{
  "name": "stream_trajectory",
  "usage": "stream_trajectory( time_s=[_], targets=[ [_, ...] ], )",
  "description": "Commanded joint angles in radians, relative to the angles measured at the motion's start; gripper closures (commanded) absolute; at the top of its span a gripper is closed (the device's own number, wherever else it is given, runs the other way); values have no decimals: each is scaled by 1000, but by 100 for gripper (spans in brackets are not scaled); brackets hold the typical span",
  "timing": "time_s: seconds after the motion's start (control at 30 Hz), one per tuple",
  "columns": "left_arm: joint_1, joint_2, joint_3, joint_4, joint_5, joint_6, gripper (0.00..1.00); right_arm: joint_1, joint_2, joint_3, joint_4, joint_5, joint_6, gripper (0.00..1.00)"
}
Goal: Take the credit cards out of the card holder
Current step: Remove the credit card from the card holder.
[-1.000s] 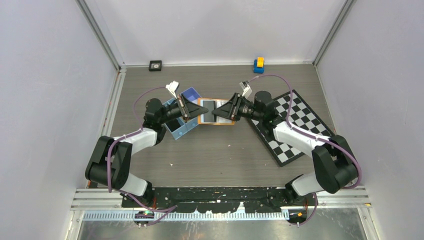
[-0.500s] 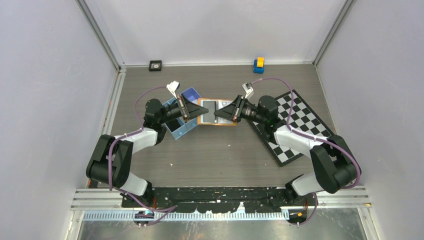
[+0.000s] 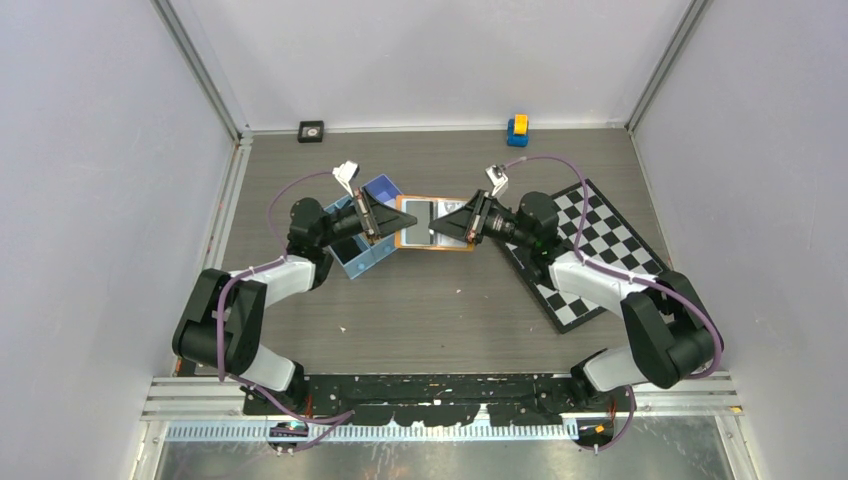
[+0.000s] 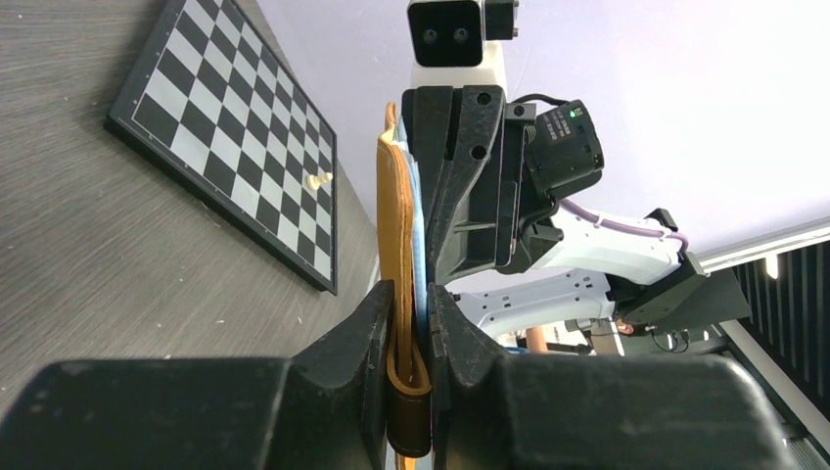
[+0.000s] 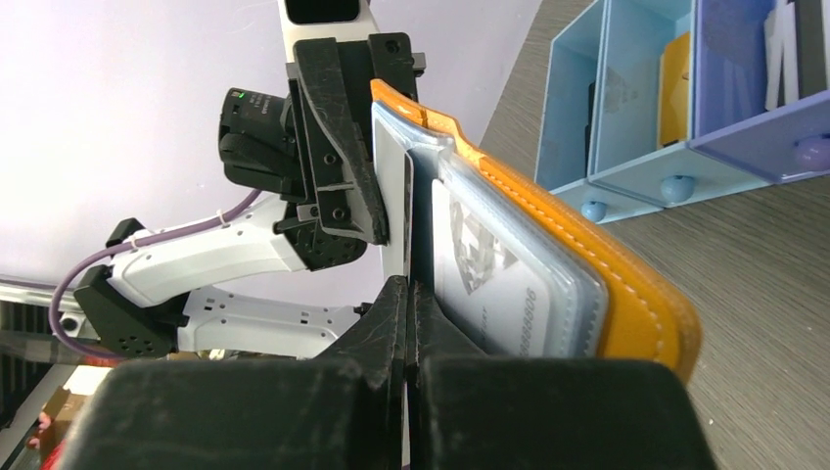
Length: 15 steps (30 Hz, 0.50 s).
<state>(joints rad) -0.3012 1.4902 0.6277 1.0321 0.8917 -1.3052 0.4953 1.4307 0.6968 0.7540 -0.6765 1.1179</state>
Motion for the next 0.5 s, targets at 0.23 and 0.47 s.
stream_trajectory(
  time_s=[0.23, 0.47],
  targets=[
    [24, -18, -21, 84, -2, -12, 90, -47, -47, 8, -50, 47, -19, 100],
    [37, -12, -28, 126, 0, -35, 98, -54, -44, 5, -37, 41, -13, 99]
  ],
)
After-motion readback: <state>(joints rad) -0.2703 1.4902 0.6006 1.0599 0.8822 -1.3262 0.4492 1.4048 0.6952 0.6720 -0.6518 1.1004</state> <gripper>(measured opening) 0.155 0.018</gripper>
